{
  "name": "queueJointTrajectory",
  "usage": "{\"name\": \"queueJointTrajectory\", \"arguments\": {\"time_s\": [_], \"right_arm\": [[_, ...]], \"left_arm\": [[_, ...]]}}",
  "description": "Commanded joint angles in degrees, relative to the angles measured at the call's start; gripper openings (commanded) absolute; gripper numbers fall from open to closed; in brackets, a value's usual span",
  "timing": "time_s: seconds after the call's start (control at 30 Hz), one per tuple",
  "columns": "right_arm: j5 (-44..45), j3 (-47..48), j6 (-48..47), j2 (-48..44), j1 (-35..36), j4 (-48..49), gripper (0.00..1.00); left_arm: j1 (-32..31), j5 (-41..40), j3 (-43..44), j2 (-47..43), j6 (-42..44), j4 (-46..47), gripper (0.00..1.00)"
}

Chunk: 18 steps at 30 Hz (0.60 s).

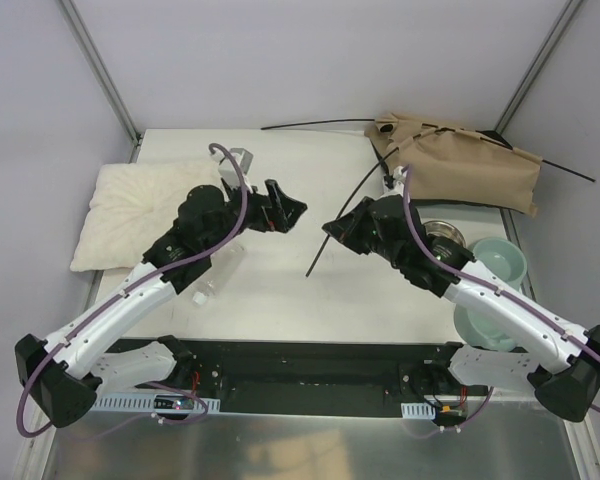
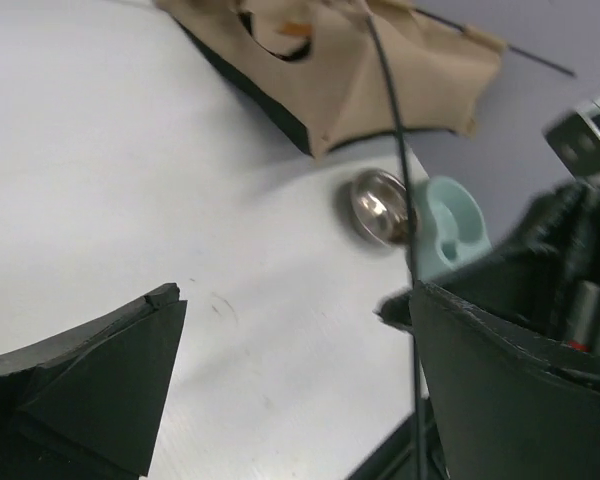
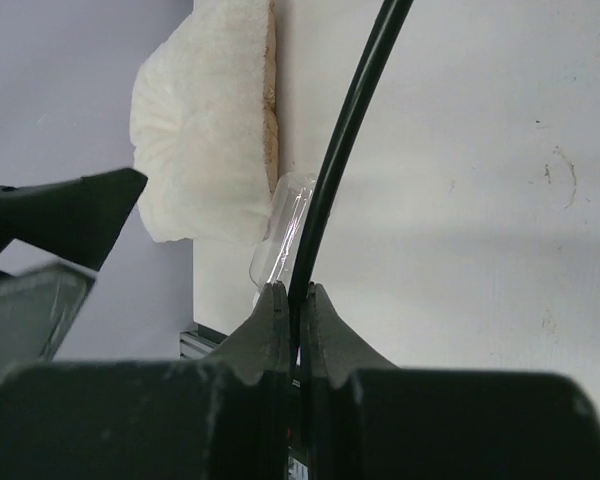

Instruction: Set up the pet tent

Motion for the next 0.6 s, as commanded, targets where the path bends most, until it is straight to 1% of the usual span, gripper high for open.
{"name": "queueJointTrajectory", "arguments": {"time_s": [0.0,0.07,0.13,0.23,0.33,0.43,0.57], "right_arm": [[-0.3,4.6,-1.1,-2.3,0.2,2.2,0.00],[-0.5,5.5,-0.6,-2.4,0.1,2.3,0.00],[-0.6,6.3,0.0,-2.5,0.2,2.6,0.00],[-0.1,8.0,1.4,-2.0,0.0,2.4,0.00],[0.3,9.5,2.1,-1.8,-0.1,2.3,0.00],[1.0,9.9,3.2,-2.1,-0.3,2.5,0.00],[1.7,9.8,4.6,-2.4,-0.9,2.8,0.00]], "left_arm": [[5.0,-8.6,-2.5,1.5,-3.5,4.3,0.99],[7.6,-5.9,-2.7,4.3,-3.8,5.4,0.99],[9.1,-3.3,-3.8,8.1,-2.4,8.8,0.99],[10.1,2.4,-4.7,15.0,0.1,16.8,0.96],[9.7,11.1,-2.1,25.0,1.2,23.1,0.90],[8.0,13.7,1.2,33.4,1.2,30.3,0.88],[5.2,12.9,5.3,42.5,0.5,40.8,0.88]]}}
